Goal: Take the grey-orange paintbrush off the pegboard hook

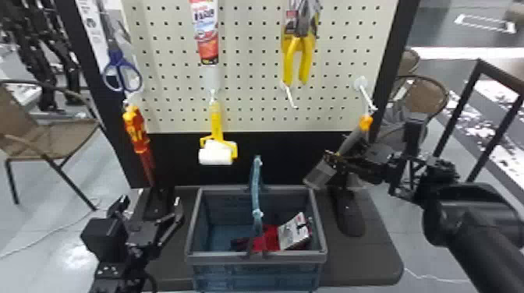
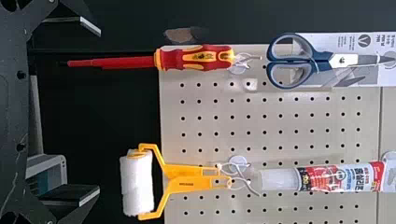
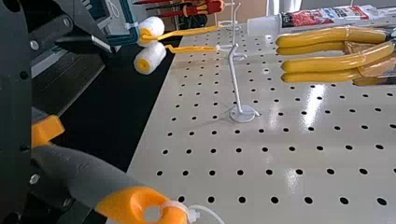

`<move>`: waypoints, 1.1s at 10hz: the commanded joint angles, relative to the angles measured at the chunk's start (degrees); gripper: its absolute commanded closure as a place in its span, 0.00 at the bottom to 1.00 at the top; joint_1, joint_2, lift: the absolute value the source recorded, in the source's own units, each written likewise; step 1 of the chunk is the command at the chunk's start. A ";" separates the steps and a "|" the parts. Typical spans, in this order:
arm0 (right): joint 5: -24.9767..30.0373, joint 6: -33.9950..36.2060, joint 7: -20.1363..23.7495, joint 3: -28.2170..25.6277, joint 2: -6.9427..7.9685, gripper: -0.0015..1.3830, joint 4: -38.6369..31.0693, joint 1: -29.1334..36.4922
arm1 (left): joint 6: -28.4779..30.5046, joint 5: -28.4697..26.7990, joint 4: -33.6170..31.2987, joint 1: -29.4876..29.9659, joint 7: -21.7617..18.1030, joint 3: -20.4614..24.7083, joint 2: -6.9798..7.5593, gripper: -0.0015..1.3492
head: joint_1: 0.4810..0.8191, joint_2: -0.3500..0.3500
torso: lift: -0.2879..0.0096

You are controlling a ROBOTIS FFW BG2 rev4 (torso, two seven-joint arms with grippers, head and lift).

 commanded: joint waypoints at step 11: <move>-0.64 -0.44 -0.05 -1.15 0.00 0.93 3.15 -0.11 | -0.28 0.18 -0.08 0.67 -0.34 0.50 0.06 0.09 | 0.20 0.50 | 0.63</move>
